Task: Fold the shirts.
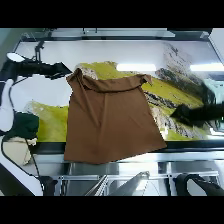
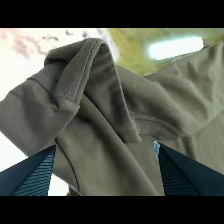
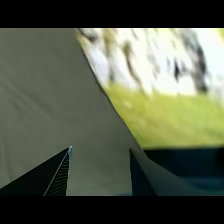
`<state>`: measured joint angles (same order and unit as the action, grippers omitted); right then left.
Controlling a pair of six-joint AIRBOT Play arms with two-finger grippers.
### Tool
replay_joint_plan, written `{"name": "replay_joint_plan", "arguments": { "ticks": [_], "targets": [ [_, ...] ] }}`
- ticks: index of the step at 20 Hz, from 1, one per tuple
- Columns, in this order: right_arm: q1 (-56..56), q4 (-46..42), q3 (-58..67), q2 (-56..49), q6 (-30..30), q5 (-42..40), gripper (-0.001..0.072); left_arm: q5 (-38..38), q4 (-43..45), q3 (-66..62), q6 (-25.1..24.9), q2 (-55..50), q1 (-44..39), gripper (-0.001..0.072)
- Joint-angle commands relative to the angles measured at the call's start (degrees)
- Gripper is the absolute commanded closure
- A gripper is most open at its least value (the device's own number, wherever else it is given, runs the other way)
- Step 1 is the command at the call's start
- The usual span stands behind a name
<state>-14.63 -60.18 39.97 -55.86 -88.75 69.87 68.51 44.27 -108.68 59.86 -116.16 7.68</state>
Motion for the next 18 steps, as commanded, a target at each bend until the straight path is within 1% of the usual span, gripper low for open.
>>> {"name": "replay_joint_plan", "arguments": {
  "ticks": [1,4,5,6,8,9,11,13,14,15,18],
  "targets": [
    [-1.38,1.33,-9.99,4.0,-2.84,1.73,0.03,0.48,4.96,-6.45,-0.11,-5.66,-3.21,0.0015],
    [-1.33,1.44,-10.99,3.89,-1.03,0.61,0.0308,-0.39,15.3,-9.01,2.21,-6.4,-4.52,0.0017],
    [-1.33,1.46,-10.99,3.89,-1.01,0.44,0.0373,-1.46,17.42,-9.03,2.29,-6.38,-4.79,0.0018],
    [-1.33,1.46,-11.02,3.87,-1.01,-0.04,0.0392,-2.58,17.62,-8.76,2.29,-6.4,-4.81,0.0018],
    [-1.33,1.44,-11.06,3.87,-1.05,-0.98,0.0391,-6.05,17.27,-7.67,2.29,-6.4,-5.35,0.0019],
    [-1.33,1.46,-11.06,3.74,-1.05,-0.92,0.039,-7.41,17.27,-7.52,2.32,-6.43,-5.79,0.0036],
    [-1.33,1.42,-11.06,2.93,-1.05,0.46,0.0389,-9.18,17.27,-7.54,2.14,-6.4,-6.56,0.0339],
    [-1.27,1.46,-11.1,1.77,-0.7,2.27,0.0387,-10.69,17.27,-7.54,2.14,-6.4,-7.37,0.0508],
    [-1.14,1.49,-11.21,1.07,0.44,2.62,0.0387,-10.69,17.27,-7.54,2.14,-6.4,-7.43,0.0616],
    [-0.92,1.33,-11.54,0.61,1.2,2.38,0.0387,-10.64,17.29,-7.54,2.14,-6.4,-7.82,0.0689],
    [-1.01,1.2,-12.28,-1.73,3.15,-0.5,0.0387,-9.88,17.66,-7.54,2.14,-6.12,-7.26,0.069]
  ]
}}
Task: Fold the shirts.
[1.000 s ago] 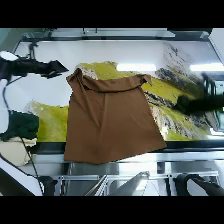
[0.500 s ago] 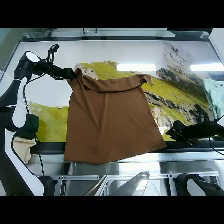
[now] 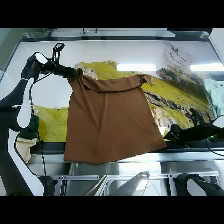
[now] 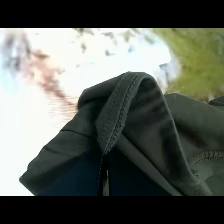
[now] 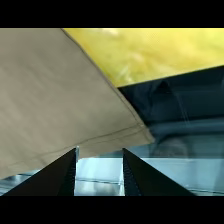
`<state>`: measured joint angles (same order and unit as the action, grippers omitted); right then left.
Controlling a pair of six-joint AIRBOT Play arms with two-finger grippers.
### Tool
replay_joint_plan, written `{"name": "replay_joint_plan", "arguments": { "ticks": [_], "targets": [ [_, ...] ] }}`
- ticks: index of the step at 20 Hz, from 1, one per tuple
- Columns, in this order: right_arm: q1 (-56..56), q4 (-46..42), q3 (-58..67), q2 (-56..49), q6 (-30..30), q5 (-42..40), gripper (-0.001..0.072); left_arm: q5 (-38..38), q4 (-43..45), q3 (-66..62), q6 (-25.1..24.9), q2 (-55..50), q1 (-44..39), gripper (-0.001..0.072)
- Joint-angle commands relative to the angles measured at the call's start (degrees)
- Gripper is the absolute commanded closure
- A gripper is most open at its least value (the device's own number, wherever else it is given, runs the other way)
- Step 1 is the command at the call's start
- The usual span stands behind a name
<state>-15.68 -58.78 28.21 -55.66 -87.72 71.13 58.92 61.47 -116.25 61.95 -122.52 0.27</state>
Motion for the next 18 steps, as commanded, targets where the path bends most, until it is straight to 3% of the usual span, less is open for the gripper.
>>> {"name": "replay_joint_plan", "arguments": {
  "ticks": [1,8,13,14,15,18],
  "targets": [
    [0.04,-0.61,-0.52,-2.93,2.82,-3.26,0.0388,0.02,0.46,0.0,0.04,0.46,0.5,0.0689],
    [0.07,0.13,-0.5,-12.33,7.98,-6.45,0.0388,3.06,0.33,-0.07,0.07,2.58,4.09,0.0684],
    [0.09,12.04,-0.52,-16.52,19.61,-6.21,0.0391,5.7,0.26,-0.07,0.09,2.58,5.81,0.0684],
    [0.09,14.91,-0.5,-16.9,22.34,-6.19,0.0455,6.12,0.28,-0.07,0.09,2.58,6.01,0.0683],
    [0.11,17.62,-0.5,-17.05,24.76,-6.19,0.0705,6.78,0.26,-0.09,0.15,2.6,6.51,0.0683],
    [0.04,19.21,2.69,-17.14,27.89,-6.75,0.0698,10.16,0.44,-0.09,3.58,3.43,8.57,0.0684]
  ]
}}
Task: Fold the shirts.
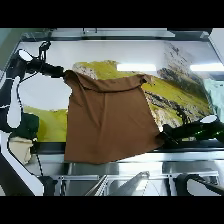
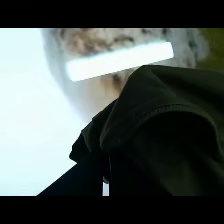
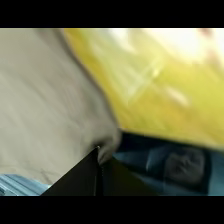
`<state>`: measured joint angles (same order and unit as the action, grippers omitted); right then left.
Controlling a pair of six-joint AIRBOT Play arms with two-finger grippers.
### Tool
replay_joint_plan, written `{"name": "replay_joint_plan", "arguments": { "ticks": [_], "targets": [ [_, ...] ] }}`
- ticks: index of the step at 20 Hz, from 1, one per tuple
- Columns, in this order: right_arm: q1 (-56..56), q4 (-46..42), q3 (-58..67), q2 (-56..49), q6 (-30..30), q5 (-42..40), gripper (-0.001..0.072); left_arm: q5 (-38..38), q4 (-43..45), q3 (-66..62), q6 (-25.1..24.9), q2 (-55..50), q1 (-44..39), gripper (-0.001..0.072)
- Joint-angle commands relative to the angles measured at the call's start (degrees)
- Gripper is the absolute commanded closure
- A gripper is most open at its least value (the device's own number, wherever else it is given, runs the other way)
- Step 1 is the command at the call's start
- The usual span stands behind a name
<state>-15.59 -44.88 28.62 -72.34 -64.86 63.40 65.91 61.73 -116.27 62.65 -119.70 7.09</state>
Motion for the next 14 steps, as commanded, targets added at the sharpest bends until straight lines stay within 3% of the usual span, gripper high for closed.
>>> {"name": "replay_joint_plan", "arguments": {
  "ticks": [1,4,5,7,10,11,12,14],
  "targets": [
    [-0.04,1.97,5.66,-0.66,3.82,-0.7,0.0698,5.11,0.15,-0.07,4.79,1.25,3.04,0.0684],
    [-0.57,-14.73,23.21,-4.98,-7.34,-7.41,0.0698,16.65,0.11,-0.04,9.97,3.93,8.31,0.0684],
    [-1.05,-17.03,31.63,-8.28,-8.59,-7.67,0.0698,22.38,-0.46,-0.04,11.26,4.66,9.9,0.0684],
    [-1.64,-16.46,48.68,-16.28,-10.27,-7.69,0.0698,37.94,-4.48,0.5,13.66,5.07,12.48,0.0684],
    [-0.63,-10.1,68.39,-27.89,-11.04,-7.65,0.0691,38.32,-11.34,13.05,13.86,10.12,13.38,0.0684],
    [-0.15,-8.04,72.35,-31.01,-11.06,-7.65,0.0638,39.01,-12.37,17.94,12.72,11.5,12.79,0.0684],
    [0.26,-7.06,74.79,-33.53,-11.04,-7.63,0.0529,39.82,-12.17,22.08,11.39,12.22,12.22,0.0684],
    [1.05,-6.91,75.73,-36.09,-11.1,-6.64,0.0218,40.61,-12.22,28.44,10.78,12.46,11.28,0.0683]
  ]
}}
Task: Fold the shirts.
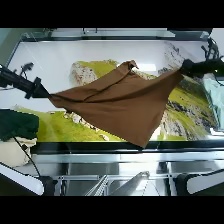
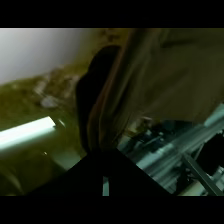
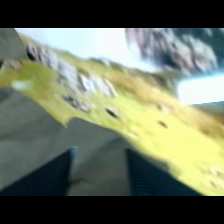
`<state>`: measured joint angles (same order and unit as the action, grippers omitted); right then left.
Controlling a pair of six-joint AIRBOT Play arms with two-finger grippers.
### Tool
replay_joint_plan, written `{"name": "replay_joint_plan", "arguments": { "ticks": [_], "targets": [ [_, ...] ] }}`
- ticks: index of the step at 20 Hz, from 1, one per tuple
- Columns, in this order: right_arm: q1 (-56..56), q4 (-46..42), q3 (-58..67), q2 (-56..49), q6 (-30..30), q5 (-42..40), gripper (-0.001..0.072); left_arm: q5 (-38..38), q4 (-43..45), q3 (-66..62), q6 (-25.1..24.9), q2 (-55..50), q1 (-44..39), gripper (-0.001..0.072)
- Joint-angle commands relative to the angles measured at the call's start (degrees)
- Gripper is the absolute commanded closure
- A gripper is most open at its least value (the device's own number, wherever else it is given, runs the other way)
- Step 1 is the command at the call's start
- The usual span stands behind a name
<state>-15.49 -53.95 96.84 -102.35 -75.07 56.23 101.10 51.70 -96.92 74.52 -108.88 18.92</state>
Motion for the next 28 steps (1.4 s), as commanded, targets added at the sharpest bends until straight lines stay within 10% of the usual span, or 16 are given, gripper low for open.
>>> {"name": "replay_joint_plan", "arguments": {
  "ticks": [1,6,11,19,20,22,28],
  "targets": [
    [1.03,2.1,7.52,-6.64,-1.33,2.19,0.019,5.42,-2.08,11.17,-1.46,1.57,-1.07,0.0684],
    [-3.5,0.42,7.43,-3.82,-4.79,16.0,0.0697,4.22,-1.68,7.72,-7.65,1.57,-0.07,0.0692],
    [-4.0,-4.33,-6.95,4.96,-8.09,30.42,0.0698,-5.38,-1.73,-1.51,-7.72,1.55,1.79,0.069],
    [-0.26,16.87,-72.06,48.0,-4.35,6.78,0.0686,-6.49,-1.97,-2.01,-11.56,-2.29,1.92,0.069],
    [0.9,19.17,-77.07,51.3,-1.75,4.37,0.0644,-6.58,-1.95,-2.01,-11.58,-2.82,1.92,0.069],
    [2.73,20.59,-83.17,55.1,-1.18,1.16,0.0198,-8.11,-1.86,-2.03,-13.05,-3.19,2.1,0.0691],
    [3.69,20.5,-84.15,53.72,2.29,-8.07,0.021,-13.42,-1.92,-9.57,-10.88,-3.15,4.26,0.0691]
  ]
}}
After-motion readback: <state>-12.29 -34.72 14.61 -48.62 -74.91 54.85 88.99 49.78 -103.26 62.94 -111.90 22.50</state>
